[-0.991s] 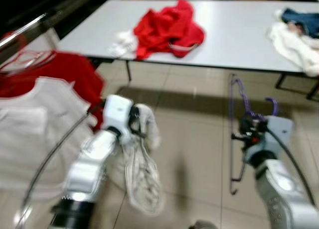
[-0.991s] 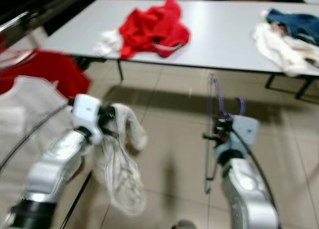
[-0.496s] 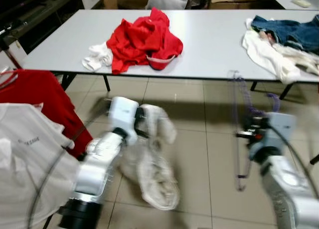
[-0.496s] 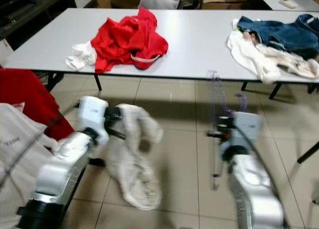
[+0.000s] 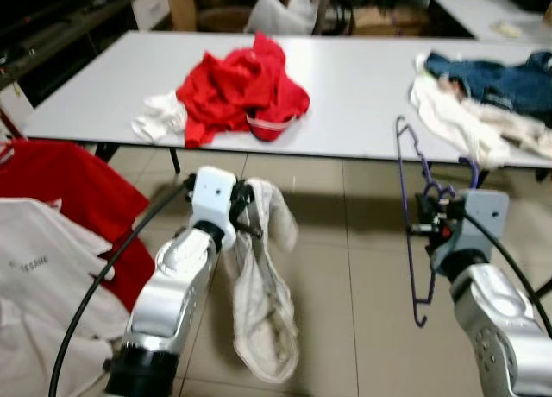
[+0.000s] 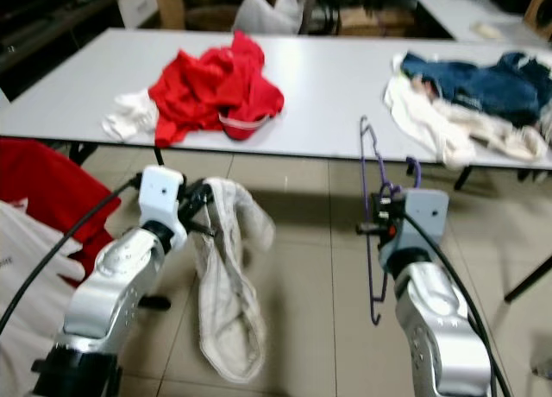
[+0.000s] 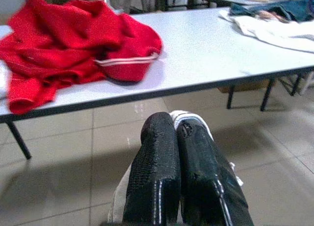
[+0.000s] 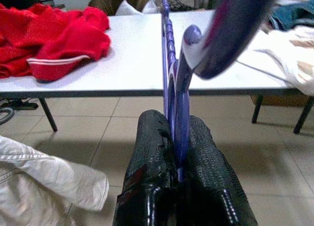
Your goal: Hang hanger
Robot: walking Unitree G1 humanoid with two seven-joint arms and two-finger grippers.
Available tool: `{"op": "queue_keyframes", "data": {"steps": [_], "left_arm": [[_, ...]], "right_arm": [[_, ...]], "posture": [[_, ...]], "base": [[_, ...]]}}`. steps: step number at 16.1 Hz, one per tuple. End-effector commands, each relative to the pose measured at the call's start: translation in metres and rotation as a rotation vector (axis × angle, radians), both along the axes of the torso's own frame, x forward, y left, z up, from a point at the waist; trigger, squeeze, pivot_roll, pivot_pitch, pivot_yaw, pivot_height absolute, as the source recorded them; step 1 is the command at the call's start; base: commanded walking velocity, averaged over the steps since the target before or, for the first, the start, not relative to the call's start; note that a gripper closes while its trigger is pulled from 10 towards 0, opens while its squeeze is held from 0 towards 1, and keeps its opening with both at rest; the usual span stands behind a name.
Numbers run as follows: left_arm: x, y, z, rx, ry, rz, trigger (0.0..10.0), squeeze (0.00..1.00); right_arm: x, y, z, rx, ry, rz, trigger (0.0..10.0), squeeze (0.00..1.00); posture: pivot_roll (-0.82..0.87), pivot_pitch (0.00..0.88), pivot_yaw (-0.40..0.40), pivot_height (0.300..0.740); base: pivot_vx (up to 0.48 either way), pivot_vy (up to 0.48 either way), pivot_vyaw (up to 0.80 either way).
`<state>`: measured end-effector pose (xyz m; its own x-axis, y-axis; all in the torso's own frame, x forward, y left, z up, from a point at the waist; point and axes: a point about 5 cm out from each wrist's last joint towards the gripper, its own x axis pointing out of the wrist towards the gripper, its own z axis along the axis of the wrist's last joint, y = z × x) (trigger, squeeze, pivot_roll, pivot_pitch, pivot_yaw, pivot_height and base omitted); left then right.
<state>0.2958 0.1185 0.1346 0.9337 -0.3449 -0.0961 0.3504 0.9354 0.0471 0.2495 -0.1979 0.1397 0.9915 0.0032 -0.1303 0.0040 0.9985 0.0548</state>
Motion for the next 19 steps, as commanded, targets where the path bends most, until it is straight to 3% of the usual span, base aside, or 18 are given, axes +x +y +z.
{"op": "queue_keyframes", "data": {"steps": [1,7,19], "left_arm": [[0.001,0.007,0.014,-0.004,-0.065,0.011,10.0,0.00],[0.003,-0.003,0.017,0.004,-0.076,-0.056,10.0,0.00],[0.007,-0.006,0.026,-0.014,-0.099,-0.079,10.0,0.00]], "right_arm": [[0.002,0.008,0.003,0.008,-0.012,0.033,10.0,0.00],[0.001,0.008,0.004,-0.010,-0.012,0.035,10.0,0.00],[0.004,0.008,0.009,-0.028,-0.044,0.038,10.0,0.00]], "posture": [[-0.16,0.003,0.024,0.740],[-0.17,0.003,0.041,0.740],[-0.16,0.000,0.043,0.740]], "base": [[0.322,0.000,0.00],[0.335,0.000,-0.80],[0.359,0.000,0.00]]}}
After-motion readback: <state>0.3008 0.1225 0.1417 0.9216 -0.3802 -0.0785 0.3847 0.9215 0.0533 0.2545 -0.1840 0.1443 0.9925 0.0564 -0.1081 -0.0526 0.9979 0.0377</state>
